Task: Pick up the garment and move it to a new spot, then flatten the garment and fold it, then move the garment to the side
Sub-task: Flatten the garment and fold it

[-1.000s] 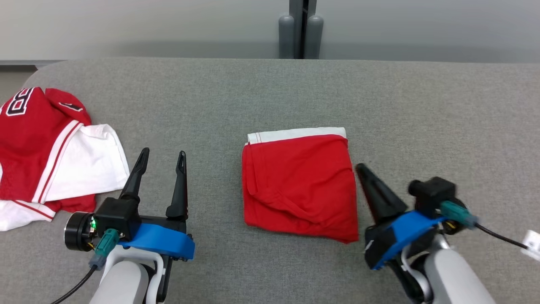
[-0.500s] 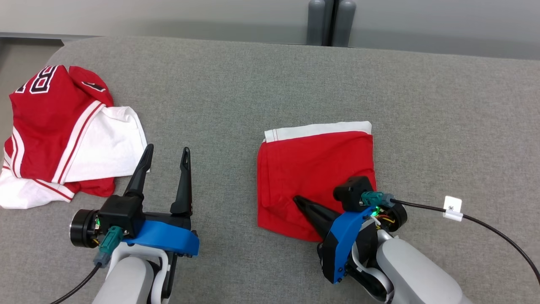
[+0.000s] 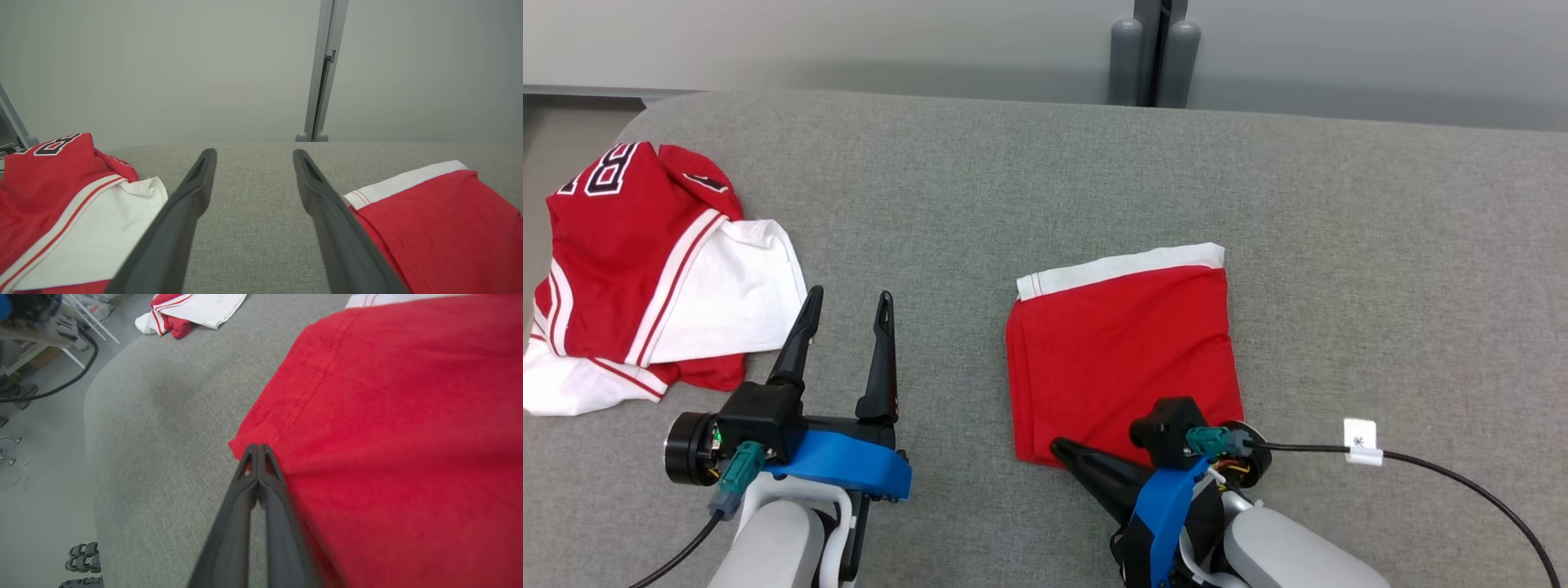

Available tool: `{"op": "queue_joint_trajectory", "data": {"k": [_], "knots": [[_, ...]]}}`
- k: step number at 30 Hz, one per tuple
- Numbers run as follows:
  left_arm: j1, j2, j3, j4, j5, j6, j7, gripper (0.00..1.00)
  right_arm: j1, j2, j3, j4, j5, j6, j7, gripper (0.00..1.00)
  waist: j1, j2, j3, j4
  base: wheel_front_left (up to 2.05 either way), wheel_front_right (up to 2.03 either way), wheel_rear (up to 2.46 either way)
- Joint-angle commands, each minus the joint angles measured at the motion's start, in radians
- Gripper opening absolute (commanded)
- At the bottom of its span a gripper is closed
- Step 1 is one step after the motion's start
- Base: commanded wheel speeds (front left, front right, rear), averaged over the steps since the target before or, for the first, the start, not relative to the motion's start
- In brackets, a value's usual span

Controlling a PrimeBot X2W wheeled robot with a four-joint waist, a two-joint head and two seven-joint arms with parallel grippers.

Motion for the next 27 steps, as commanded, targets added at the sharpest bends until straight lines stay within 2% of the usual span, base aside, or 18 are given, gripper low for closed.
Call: {"op": "queue_joint_trajectory", "data": {"k": [1, 4, 5, 6, 7, 8, 11, 12, 15, 16, 17, 22, 27], "knots": [[0.012, 0.0, 0.0, 0.002, -0.006, 0.006, -0.006, 1.0, 0.017, -0.007, -0.004, -0.015, 0.011, 0.0, -0.024, 0.0, 0.0, -0.0001, -0.01, -0.007, 0.0, 0.0, 0.0], [0.027, 0.006, 0.005, 0.006, -0.008, 0.012, -0.007, 1.0, 0.029, -0.011, -0.06, -0.068, 0.015, 0.0, -0.111, 0.0, 0.0, -0.0001, -0.031, -0.022, 0.0, 0.0, 0.0], [0.034, 0.01, 0.009, 0.007, -0.01, 0.017, -0.006, 1.0, 0.036, -0.016, -0.086, -0.088, 0.005, 0.0, -0.14, 0.06, 0.0, -0.0001, -0.041, -0.031, 0.0, 0.0, 0.0], [0.04, 0.012, 0.008, 0.007, -0.009, 0.019, -0.003, 1.0, 0.047, -0.023, -0.116, -0.104, 0.002, 0.0, -0.157, 0.45, 0.0, -0.0001, -0.049, -0.036, 0.0, 0.0, 0.0], [0.047, 0.017, 0.009, 0.008, -0.009, 0.021, 0.002, 1.0, 0.058, -0.031, -0.151, -0.117, -0.009, 0.0, -0.172, 0.77, 0.0, -0.0001, -0.058, -0.043, 0.0, 0.0, 0.0], [0.054, 0.02, 0.008, 0.007, -0.01, 0.024, 0.006, 1.0, 0.068, -0.036, -0.192, -0.133, -0.022, 0.0, -0.187, 1.0, 0.0, -0.0001, -0.065, -0.049, 0.0, 0.0, 0.0], [0.073, 0.031, 0.007, 0.002, -0.012, 0.028, 0.016, 1.0, 0.113, -0.037, -0.325, -0.173, -0.067, 0.0, -0.211, 1.0, 0.0, -0.0001, -0.086, -0.066, 0.0, 0.0, 0.0], [0.073, 0.031, 0.007, 0.002, -0.012, 0.028, 0.016, 1.0, 0.113, -0.037, -0.325, -0.173, -0.067, 0.0, -0.211, 1.0, 0.0, -0.0001, -0.086, -0.066, 0.0, 0.0, 0.0], [0.093, 0.04, 0.008, -0.005, -0.014, 0.035, 0.025, 1.0, 0.179, -0.026, -0.477, -0.208, -0.127, 0.0, -0.224, 1.0, 0.0, -0.0001, -0.106, -0.082, 0.0, 0.0, 0.0], [0.108, 0.047, 0.009, -0.012, -0.014, 0.041, 0.032, 1.0, 0.23, -0.007, -0.58, -0.238, -0.172, 0.0, -0.224, 1.0, 0.0, -0.0001, -0.119, -0.093, 0.0, 0.0, 0.0], [0.108, 0.047, 0.009, -0.012, -0.014, 0.041, 0.032, 1.0, 0.23, -0.007, -0.58, -0.238, -0.172, 0.0, -0.224, 1.0, 0.0, -0.0001, -0.119, -0.093, 0.0, 0.0, 0.0], [0.15, 0.063, 0.017, -0.027, -0.022, 0.055, 0.044, 1.0, 0.34, 0.033, -0.77, -0.31, -0.275, 0.0, -0.183, 1.0, 0.0, -0.0001, -0.152, -0.123, 0.0, 0.0, 0.0], [0.185, 0.077, 0.018, -0.043, -0.029, 0.065, 0.061, 1.0, 0.434, 0.063, -0.869, -0.373, -0.346, 0.0, -0.13, 1.0, 0.0, -0.0001, -0.185, -0.141, 0.0, 0.0, 0.0]]}}
